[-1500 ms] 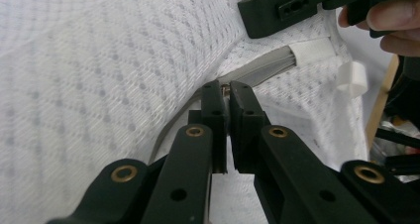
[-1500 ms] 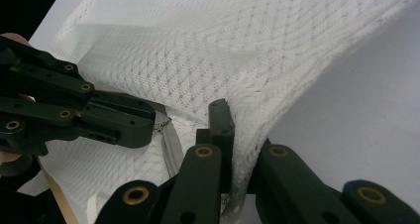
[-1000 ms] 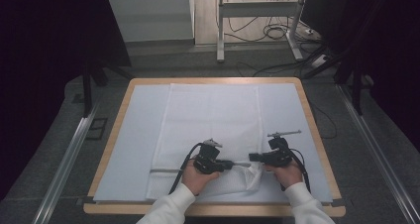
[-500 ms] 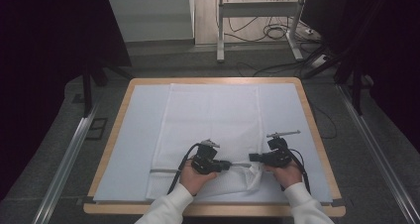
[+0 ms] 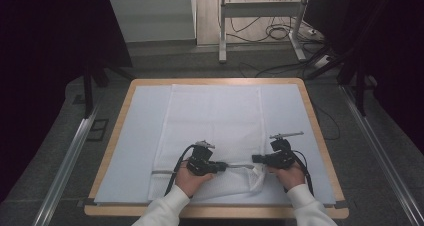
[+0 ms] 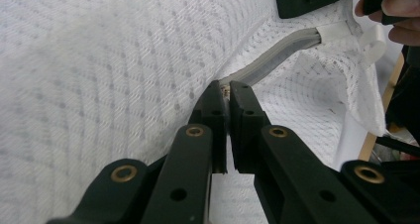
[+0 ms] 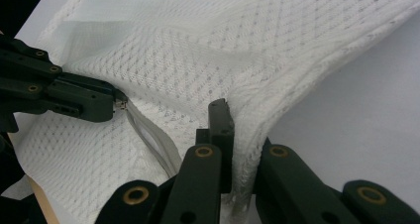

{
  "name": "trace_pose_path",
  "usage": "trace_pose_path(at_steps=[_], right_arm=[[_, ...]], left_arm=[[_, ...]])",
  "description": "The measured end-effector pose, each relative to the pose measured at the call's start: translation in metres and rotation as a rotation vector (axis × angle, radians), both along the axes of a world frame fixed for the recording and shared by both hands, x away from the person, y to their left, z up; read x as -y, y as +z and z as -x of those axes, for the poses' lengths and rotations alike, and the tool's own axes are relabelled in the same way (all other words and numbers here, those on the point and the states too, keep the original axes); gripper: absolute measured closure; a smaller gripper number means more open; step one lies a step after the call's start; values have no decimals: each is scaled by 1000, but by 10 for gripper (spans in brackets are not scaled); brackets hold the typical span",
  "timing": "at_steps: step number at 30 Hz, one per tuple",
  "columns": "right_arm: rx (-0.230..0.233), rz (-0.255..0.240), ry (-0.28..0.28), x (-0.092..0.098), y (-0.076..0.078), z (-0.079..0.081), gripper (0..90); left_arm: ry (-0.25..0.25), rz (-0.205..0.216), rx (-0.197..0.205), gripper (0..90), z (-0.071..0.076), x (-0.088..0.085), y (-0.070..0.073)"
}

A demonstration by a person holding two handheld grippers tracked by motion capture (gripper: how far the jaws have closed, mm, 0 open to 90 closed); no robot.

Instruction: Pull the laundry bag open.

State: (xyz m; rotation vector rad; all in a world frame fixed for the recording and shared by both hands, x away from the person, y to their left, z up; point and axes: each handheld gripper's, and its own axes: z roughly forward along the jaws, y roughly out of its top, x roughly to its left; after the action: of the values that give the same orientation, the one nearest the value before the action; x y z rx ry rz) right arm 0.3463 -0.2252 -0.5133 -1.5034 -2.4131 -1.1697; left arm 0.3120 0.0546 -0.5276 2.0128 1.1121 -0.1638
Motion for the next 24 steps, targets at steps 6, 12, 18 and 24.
trace_pose_path(at_steps=[6, 12, 18, 24], right_arm=[[0, 4, 5, 0, 0, 0, 883], [2, 8, 0, 0, 0, 0, 883], [6, 14, 5, -1, -1, 0, 883], [8, 17, 5, -1, -1, 1, 883]], left_arm=[[1, 9, -11, 870, 1, -6, -1], [9, 0, -10, 870, 1, -11, -2], [20, 11, -13, 870, 2, -15, -2], [26, 10, -16, 870, 3, -22, -2]])
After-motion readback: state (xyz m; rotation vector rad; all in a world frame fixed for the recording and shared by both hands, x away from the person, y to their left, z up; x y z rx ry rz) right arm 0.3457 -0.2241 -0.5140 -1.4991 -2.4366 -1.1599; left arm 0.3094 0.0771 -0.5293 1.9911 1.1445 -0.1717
